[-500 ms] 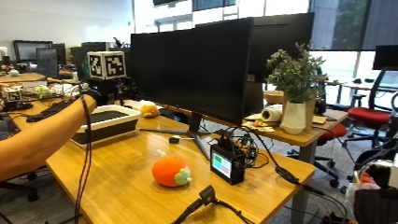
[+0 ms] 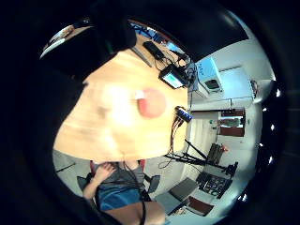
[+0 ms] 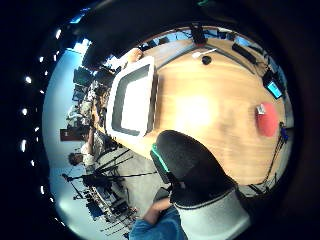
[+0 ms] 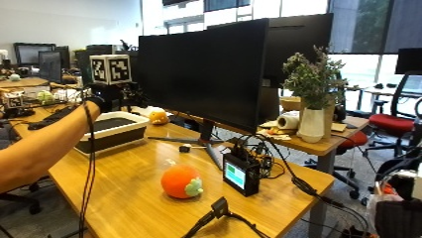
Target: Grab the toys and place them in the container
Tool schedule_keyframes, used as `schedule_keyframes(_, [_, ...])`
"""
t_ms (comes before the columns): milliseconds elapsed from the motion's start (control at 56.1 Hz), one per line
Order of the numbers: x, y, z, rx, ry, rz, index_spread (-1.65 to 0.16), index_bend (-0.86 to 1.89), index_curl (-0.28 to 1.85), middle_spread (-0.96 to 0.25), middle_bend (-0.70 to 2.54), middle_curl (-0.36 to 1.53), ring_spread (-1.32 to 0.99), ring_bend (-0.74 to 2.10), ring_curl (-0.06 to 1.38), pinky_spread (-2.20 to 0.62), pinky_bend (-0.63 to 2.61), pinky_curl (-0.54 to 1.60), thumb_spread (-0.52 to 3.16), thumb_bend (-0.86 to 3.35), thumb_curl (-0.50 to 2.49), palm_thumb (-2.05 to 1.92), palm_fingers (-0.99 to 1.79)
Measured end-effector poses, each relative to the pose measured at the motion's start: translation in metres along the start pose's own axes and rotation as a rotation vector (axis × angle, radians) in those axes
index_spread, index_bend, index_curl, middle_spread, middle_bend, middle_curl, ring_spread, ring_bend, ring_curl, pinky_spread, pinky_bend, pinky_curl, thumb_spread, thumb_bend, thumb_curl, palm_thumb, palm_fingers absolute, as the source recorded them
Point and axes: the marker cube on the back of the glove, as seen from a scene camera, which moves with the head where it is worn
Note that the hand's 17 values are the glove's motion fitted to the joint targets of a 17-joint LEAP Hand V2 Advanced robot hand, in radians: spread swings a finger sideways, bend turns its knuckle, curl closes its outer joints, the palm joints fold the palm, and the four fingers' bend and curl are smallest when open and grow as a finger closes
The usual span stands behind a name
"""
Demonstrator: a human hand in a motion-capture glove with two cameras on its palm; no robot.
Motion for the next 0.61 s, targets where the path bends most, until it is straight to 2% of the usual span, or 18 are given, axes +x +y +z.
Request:
schedule_keyframes(357, [0.052, -0.009, 0.003, -0.012, 0.044, 0.059, -0.29, 0.14, 0.18, -0.04, 0.22, 0.29, -0.06, 0.48, 0.19, 0.03, 1.02, 0.34, 1.17, -0.04, 0.23, -0.04, -0.03])
schedule_keyframes(607, [0.106, -0.015, 0.029, -0.020, 0.050, 0.117, -0.30, 0.13, 0.20, -0.04, 0.20, 0.33, -0.06, 0.48, 0.21, 0.03, 1.05, 0.35, 1.15, -0.04, 0.25, -0.04, -0.05])
